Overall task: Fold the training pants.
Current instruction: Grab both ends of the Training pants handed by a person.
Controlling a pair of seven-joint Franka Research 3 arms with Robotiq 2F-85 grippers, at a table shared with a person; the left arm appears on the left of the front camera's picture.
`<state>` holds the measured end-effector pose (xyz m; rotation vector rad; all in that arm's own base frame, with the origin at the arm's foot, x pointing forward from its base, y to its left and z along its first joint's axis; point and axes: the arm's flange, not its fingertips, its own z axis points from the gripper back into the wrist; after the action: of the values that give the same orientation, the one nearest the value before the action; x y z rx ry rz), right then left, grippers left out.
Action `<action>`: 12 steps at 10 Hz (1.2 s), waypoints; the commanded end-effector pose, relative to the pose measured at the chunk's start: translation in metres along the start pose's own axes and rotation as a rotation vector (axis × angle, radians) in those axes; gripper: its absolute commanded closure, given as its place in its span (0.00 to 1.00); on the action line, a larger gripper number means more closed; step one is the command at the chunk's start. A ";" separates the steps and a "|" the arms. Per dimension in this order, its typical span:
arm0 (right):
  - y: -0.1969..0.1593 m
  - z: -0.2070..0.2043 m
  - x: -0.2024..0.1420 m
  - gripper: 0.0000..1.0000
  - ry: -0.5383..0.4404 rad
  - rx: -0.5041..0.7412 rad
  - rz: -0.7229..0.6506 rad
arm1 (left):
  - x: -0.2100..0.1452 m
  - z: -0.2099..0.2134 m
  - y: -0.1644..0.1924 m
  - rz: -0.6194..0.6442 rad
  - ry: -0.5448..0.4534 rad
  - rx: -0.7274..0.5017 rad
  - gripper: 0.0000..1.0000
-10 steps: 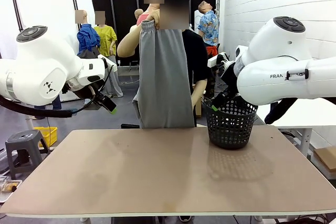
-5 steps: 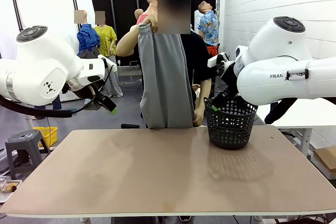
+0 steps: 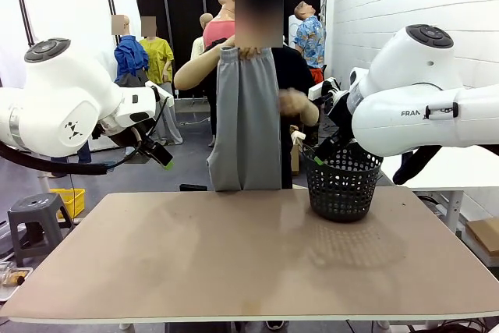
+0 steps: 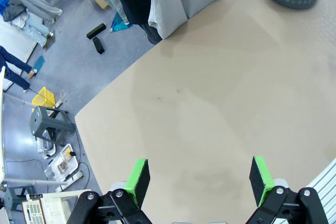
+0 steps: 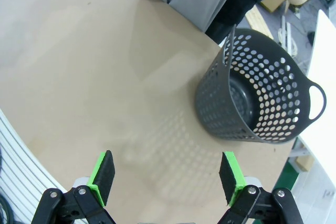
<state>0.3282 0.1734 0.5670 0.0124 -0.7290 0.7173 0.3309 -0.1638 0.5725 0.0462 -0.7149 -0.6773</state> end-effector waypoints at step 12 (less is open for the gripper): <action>0.000 -0.002 0.000 0.00 0.005 0.003 0.002 | 0.001 0.002 0.000 0.000 -0.004 0.005 0.00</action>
<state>0.3282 0.1734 0.5670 0.0124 -0.7290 0.7173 0.3309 -0.1638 0.5725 0.0462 -0.7149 -0.6773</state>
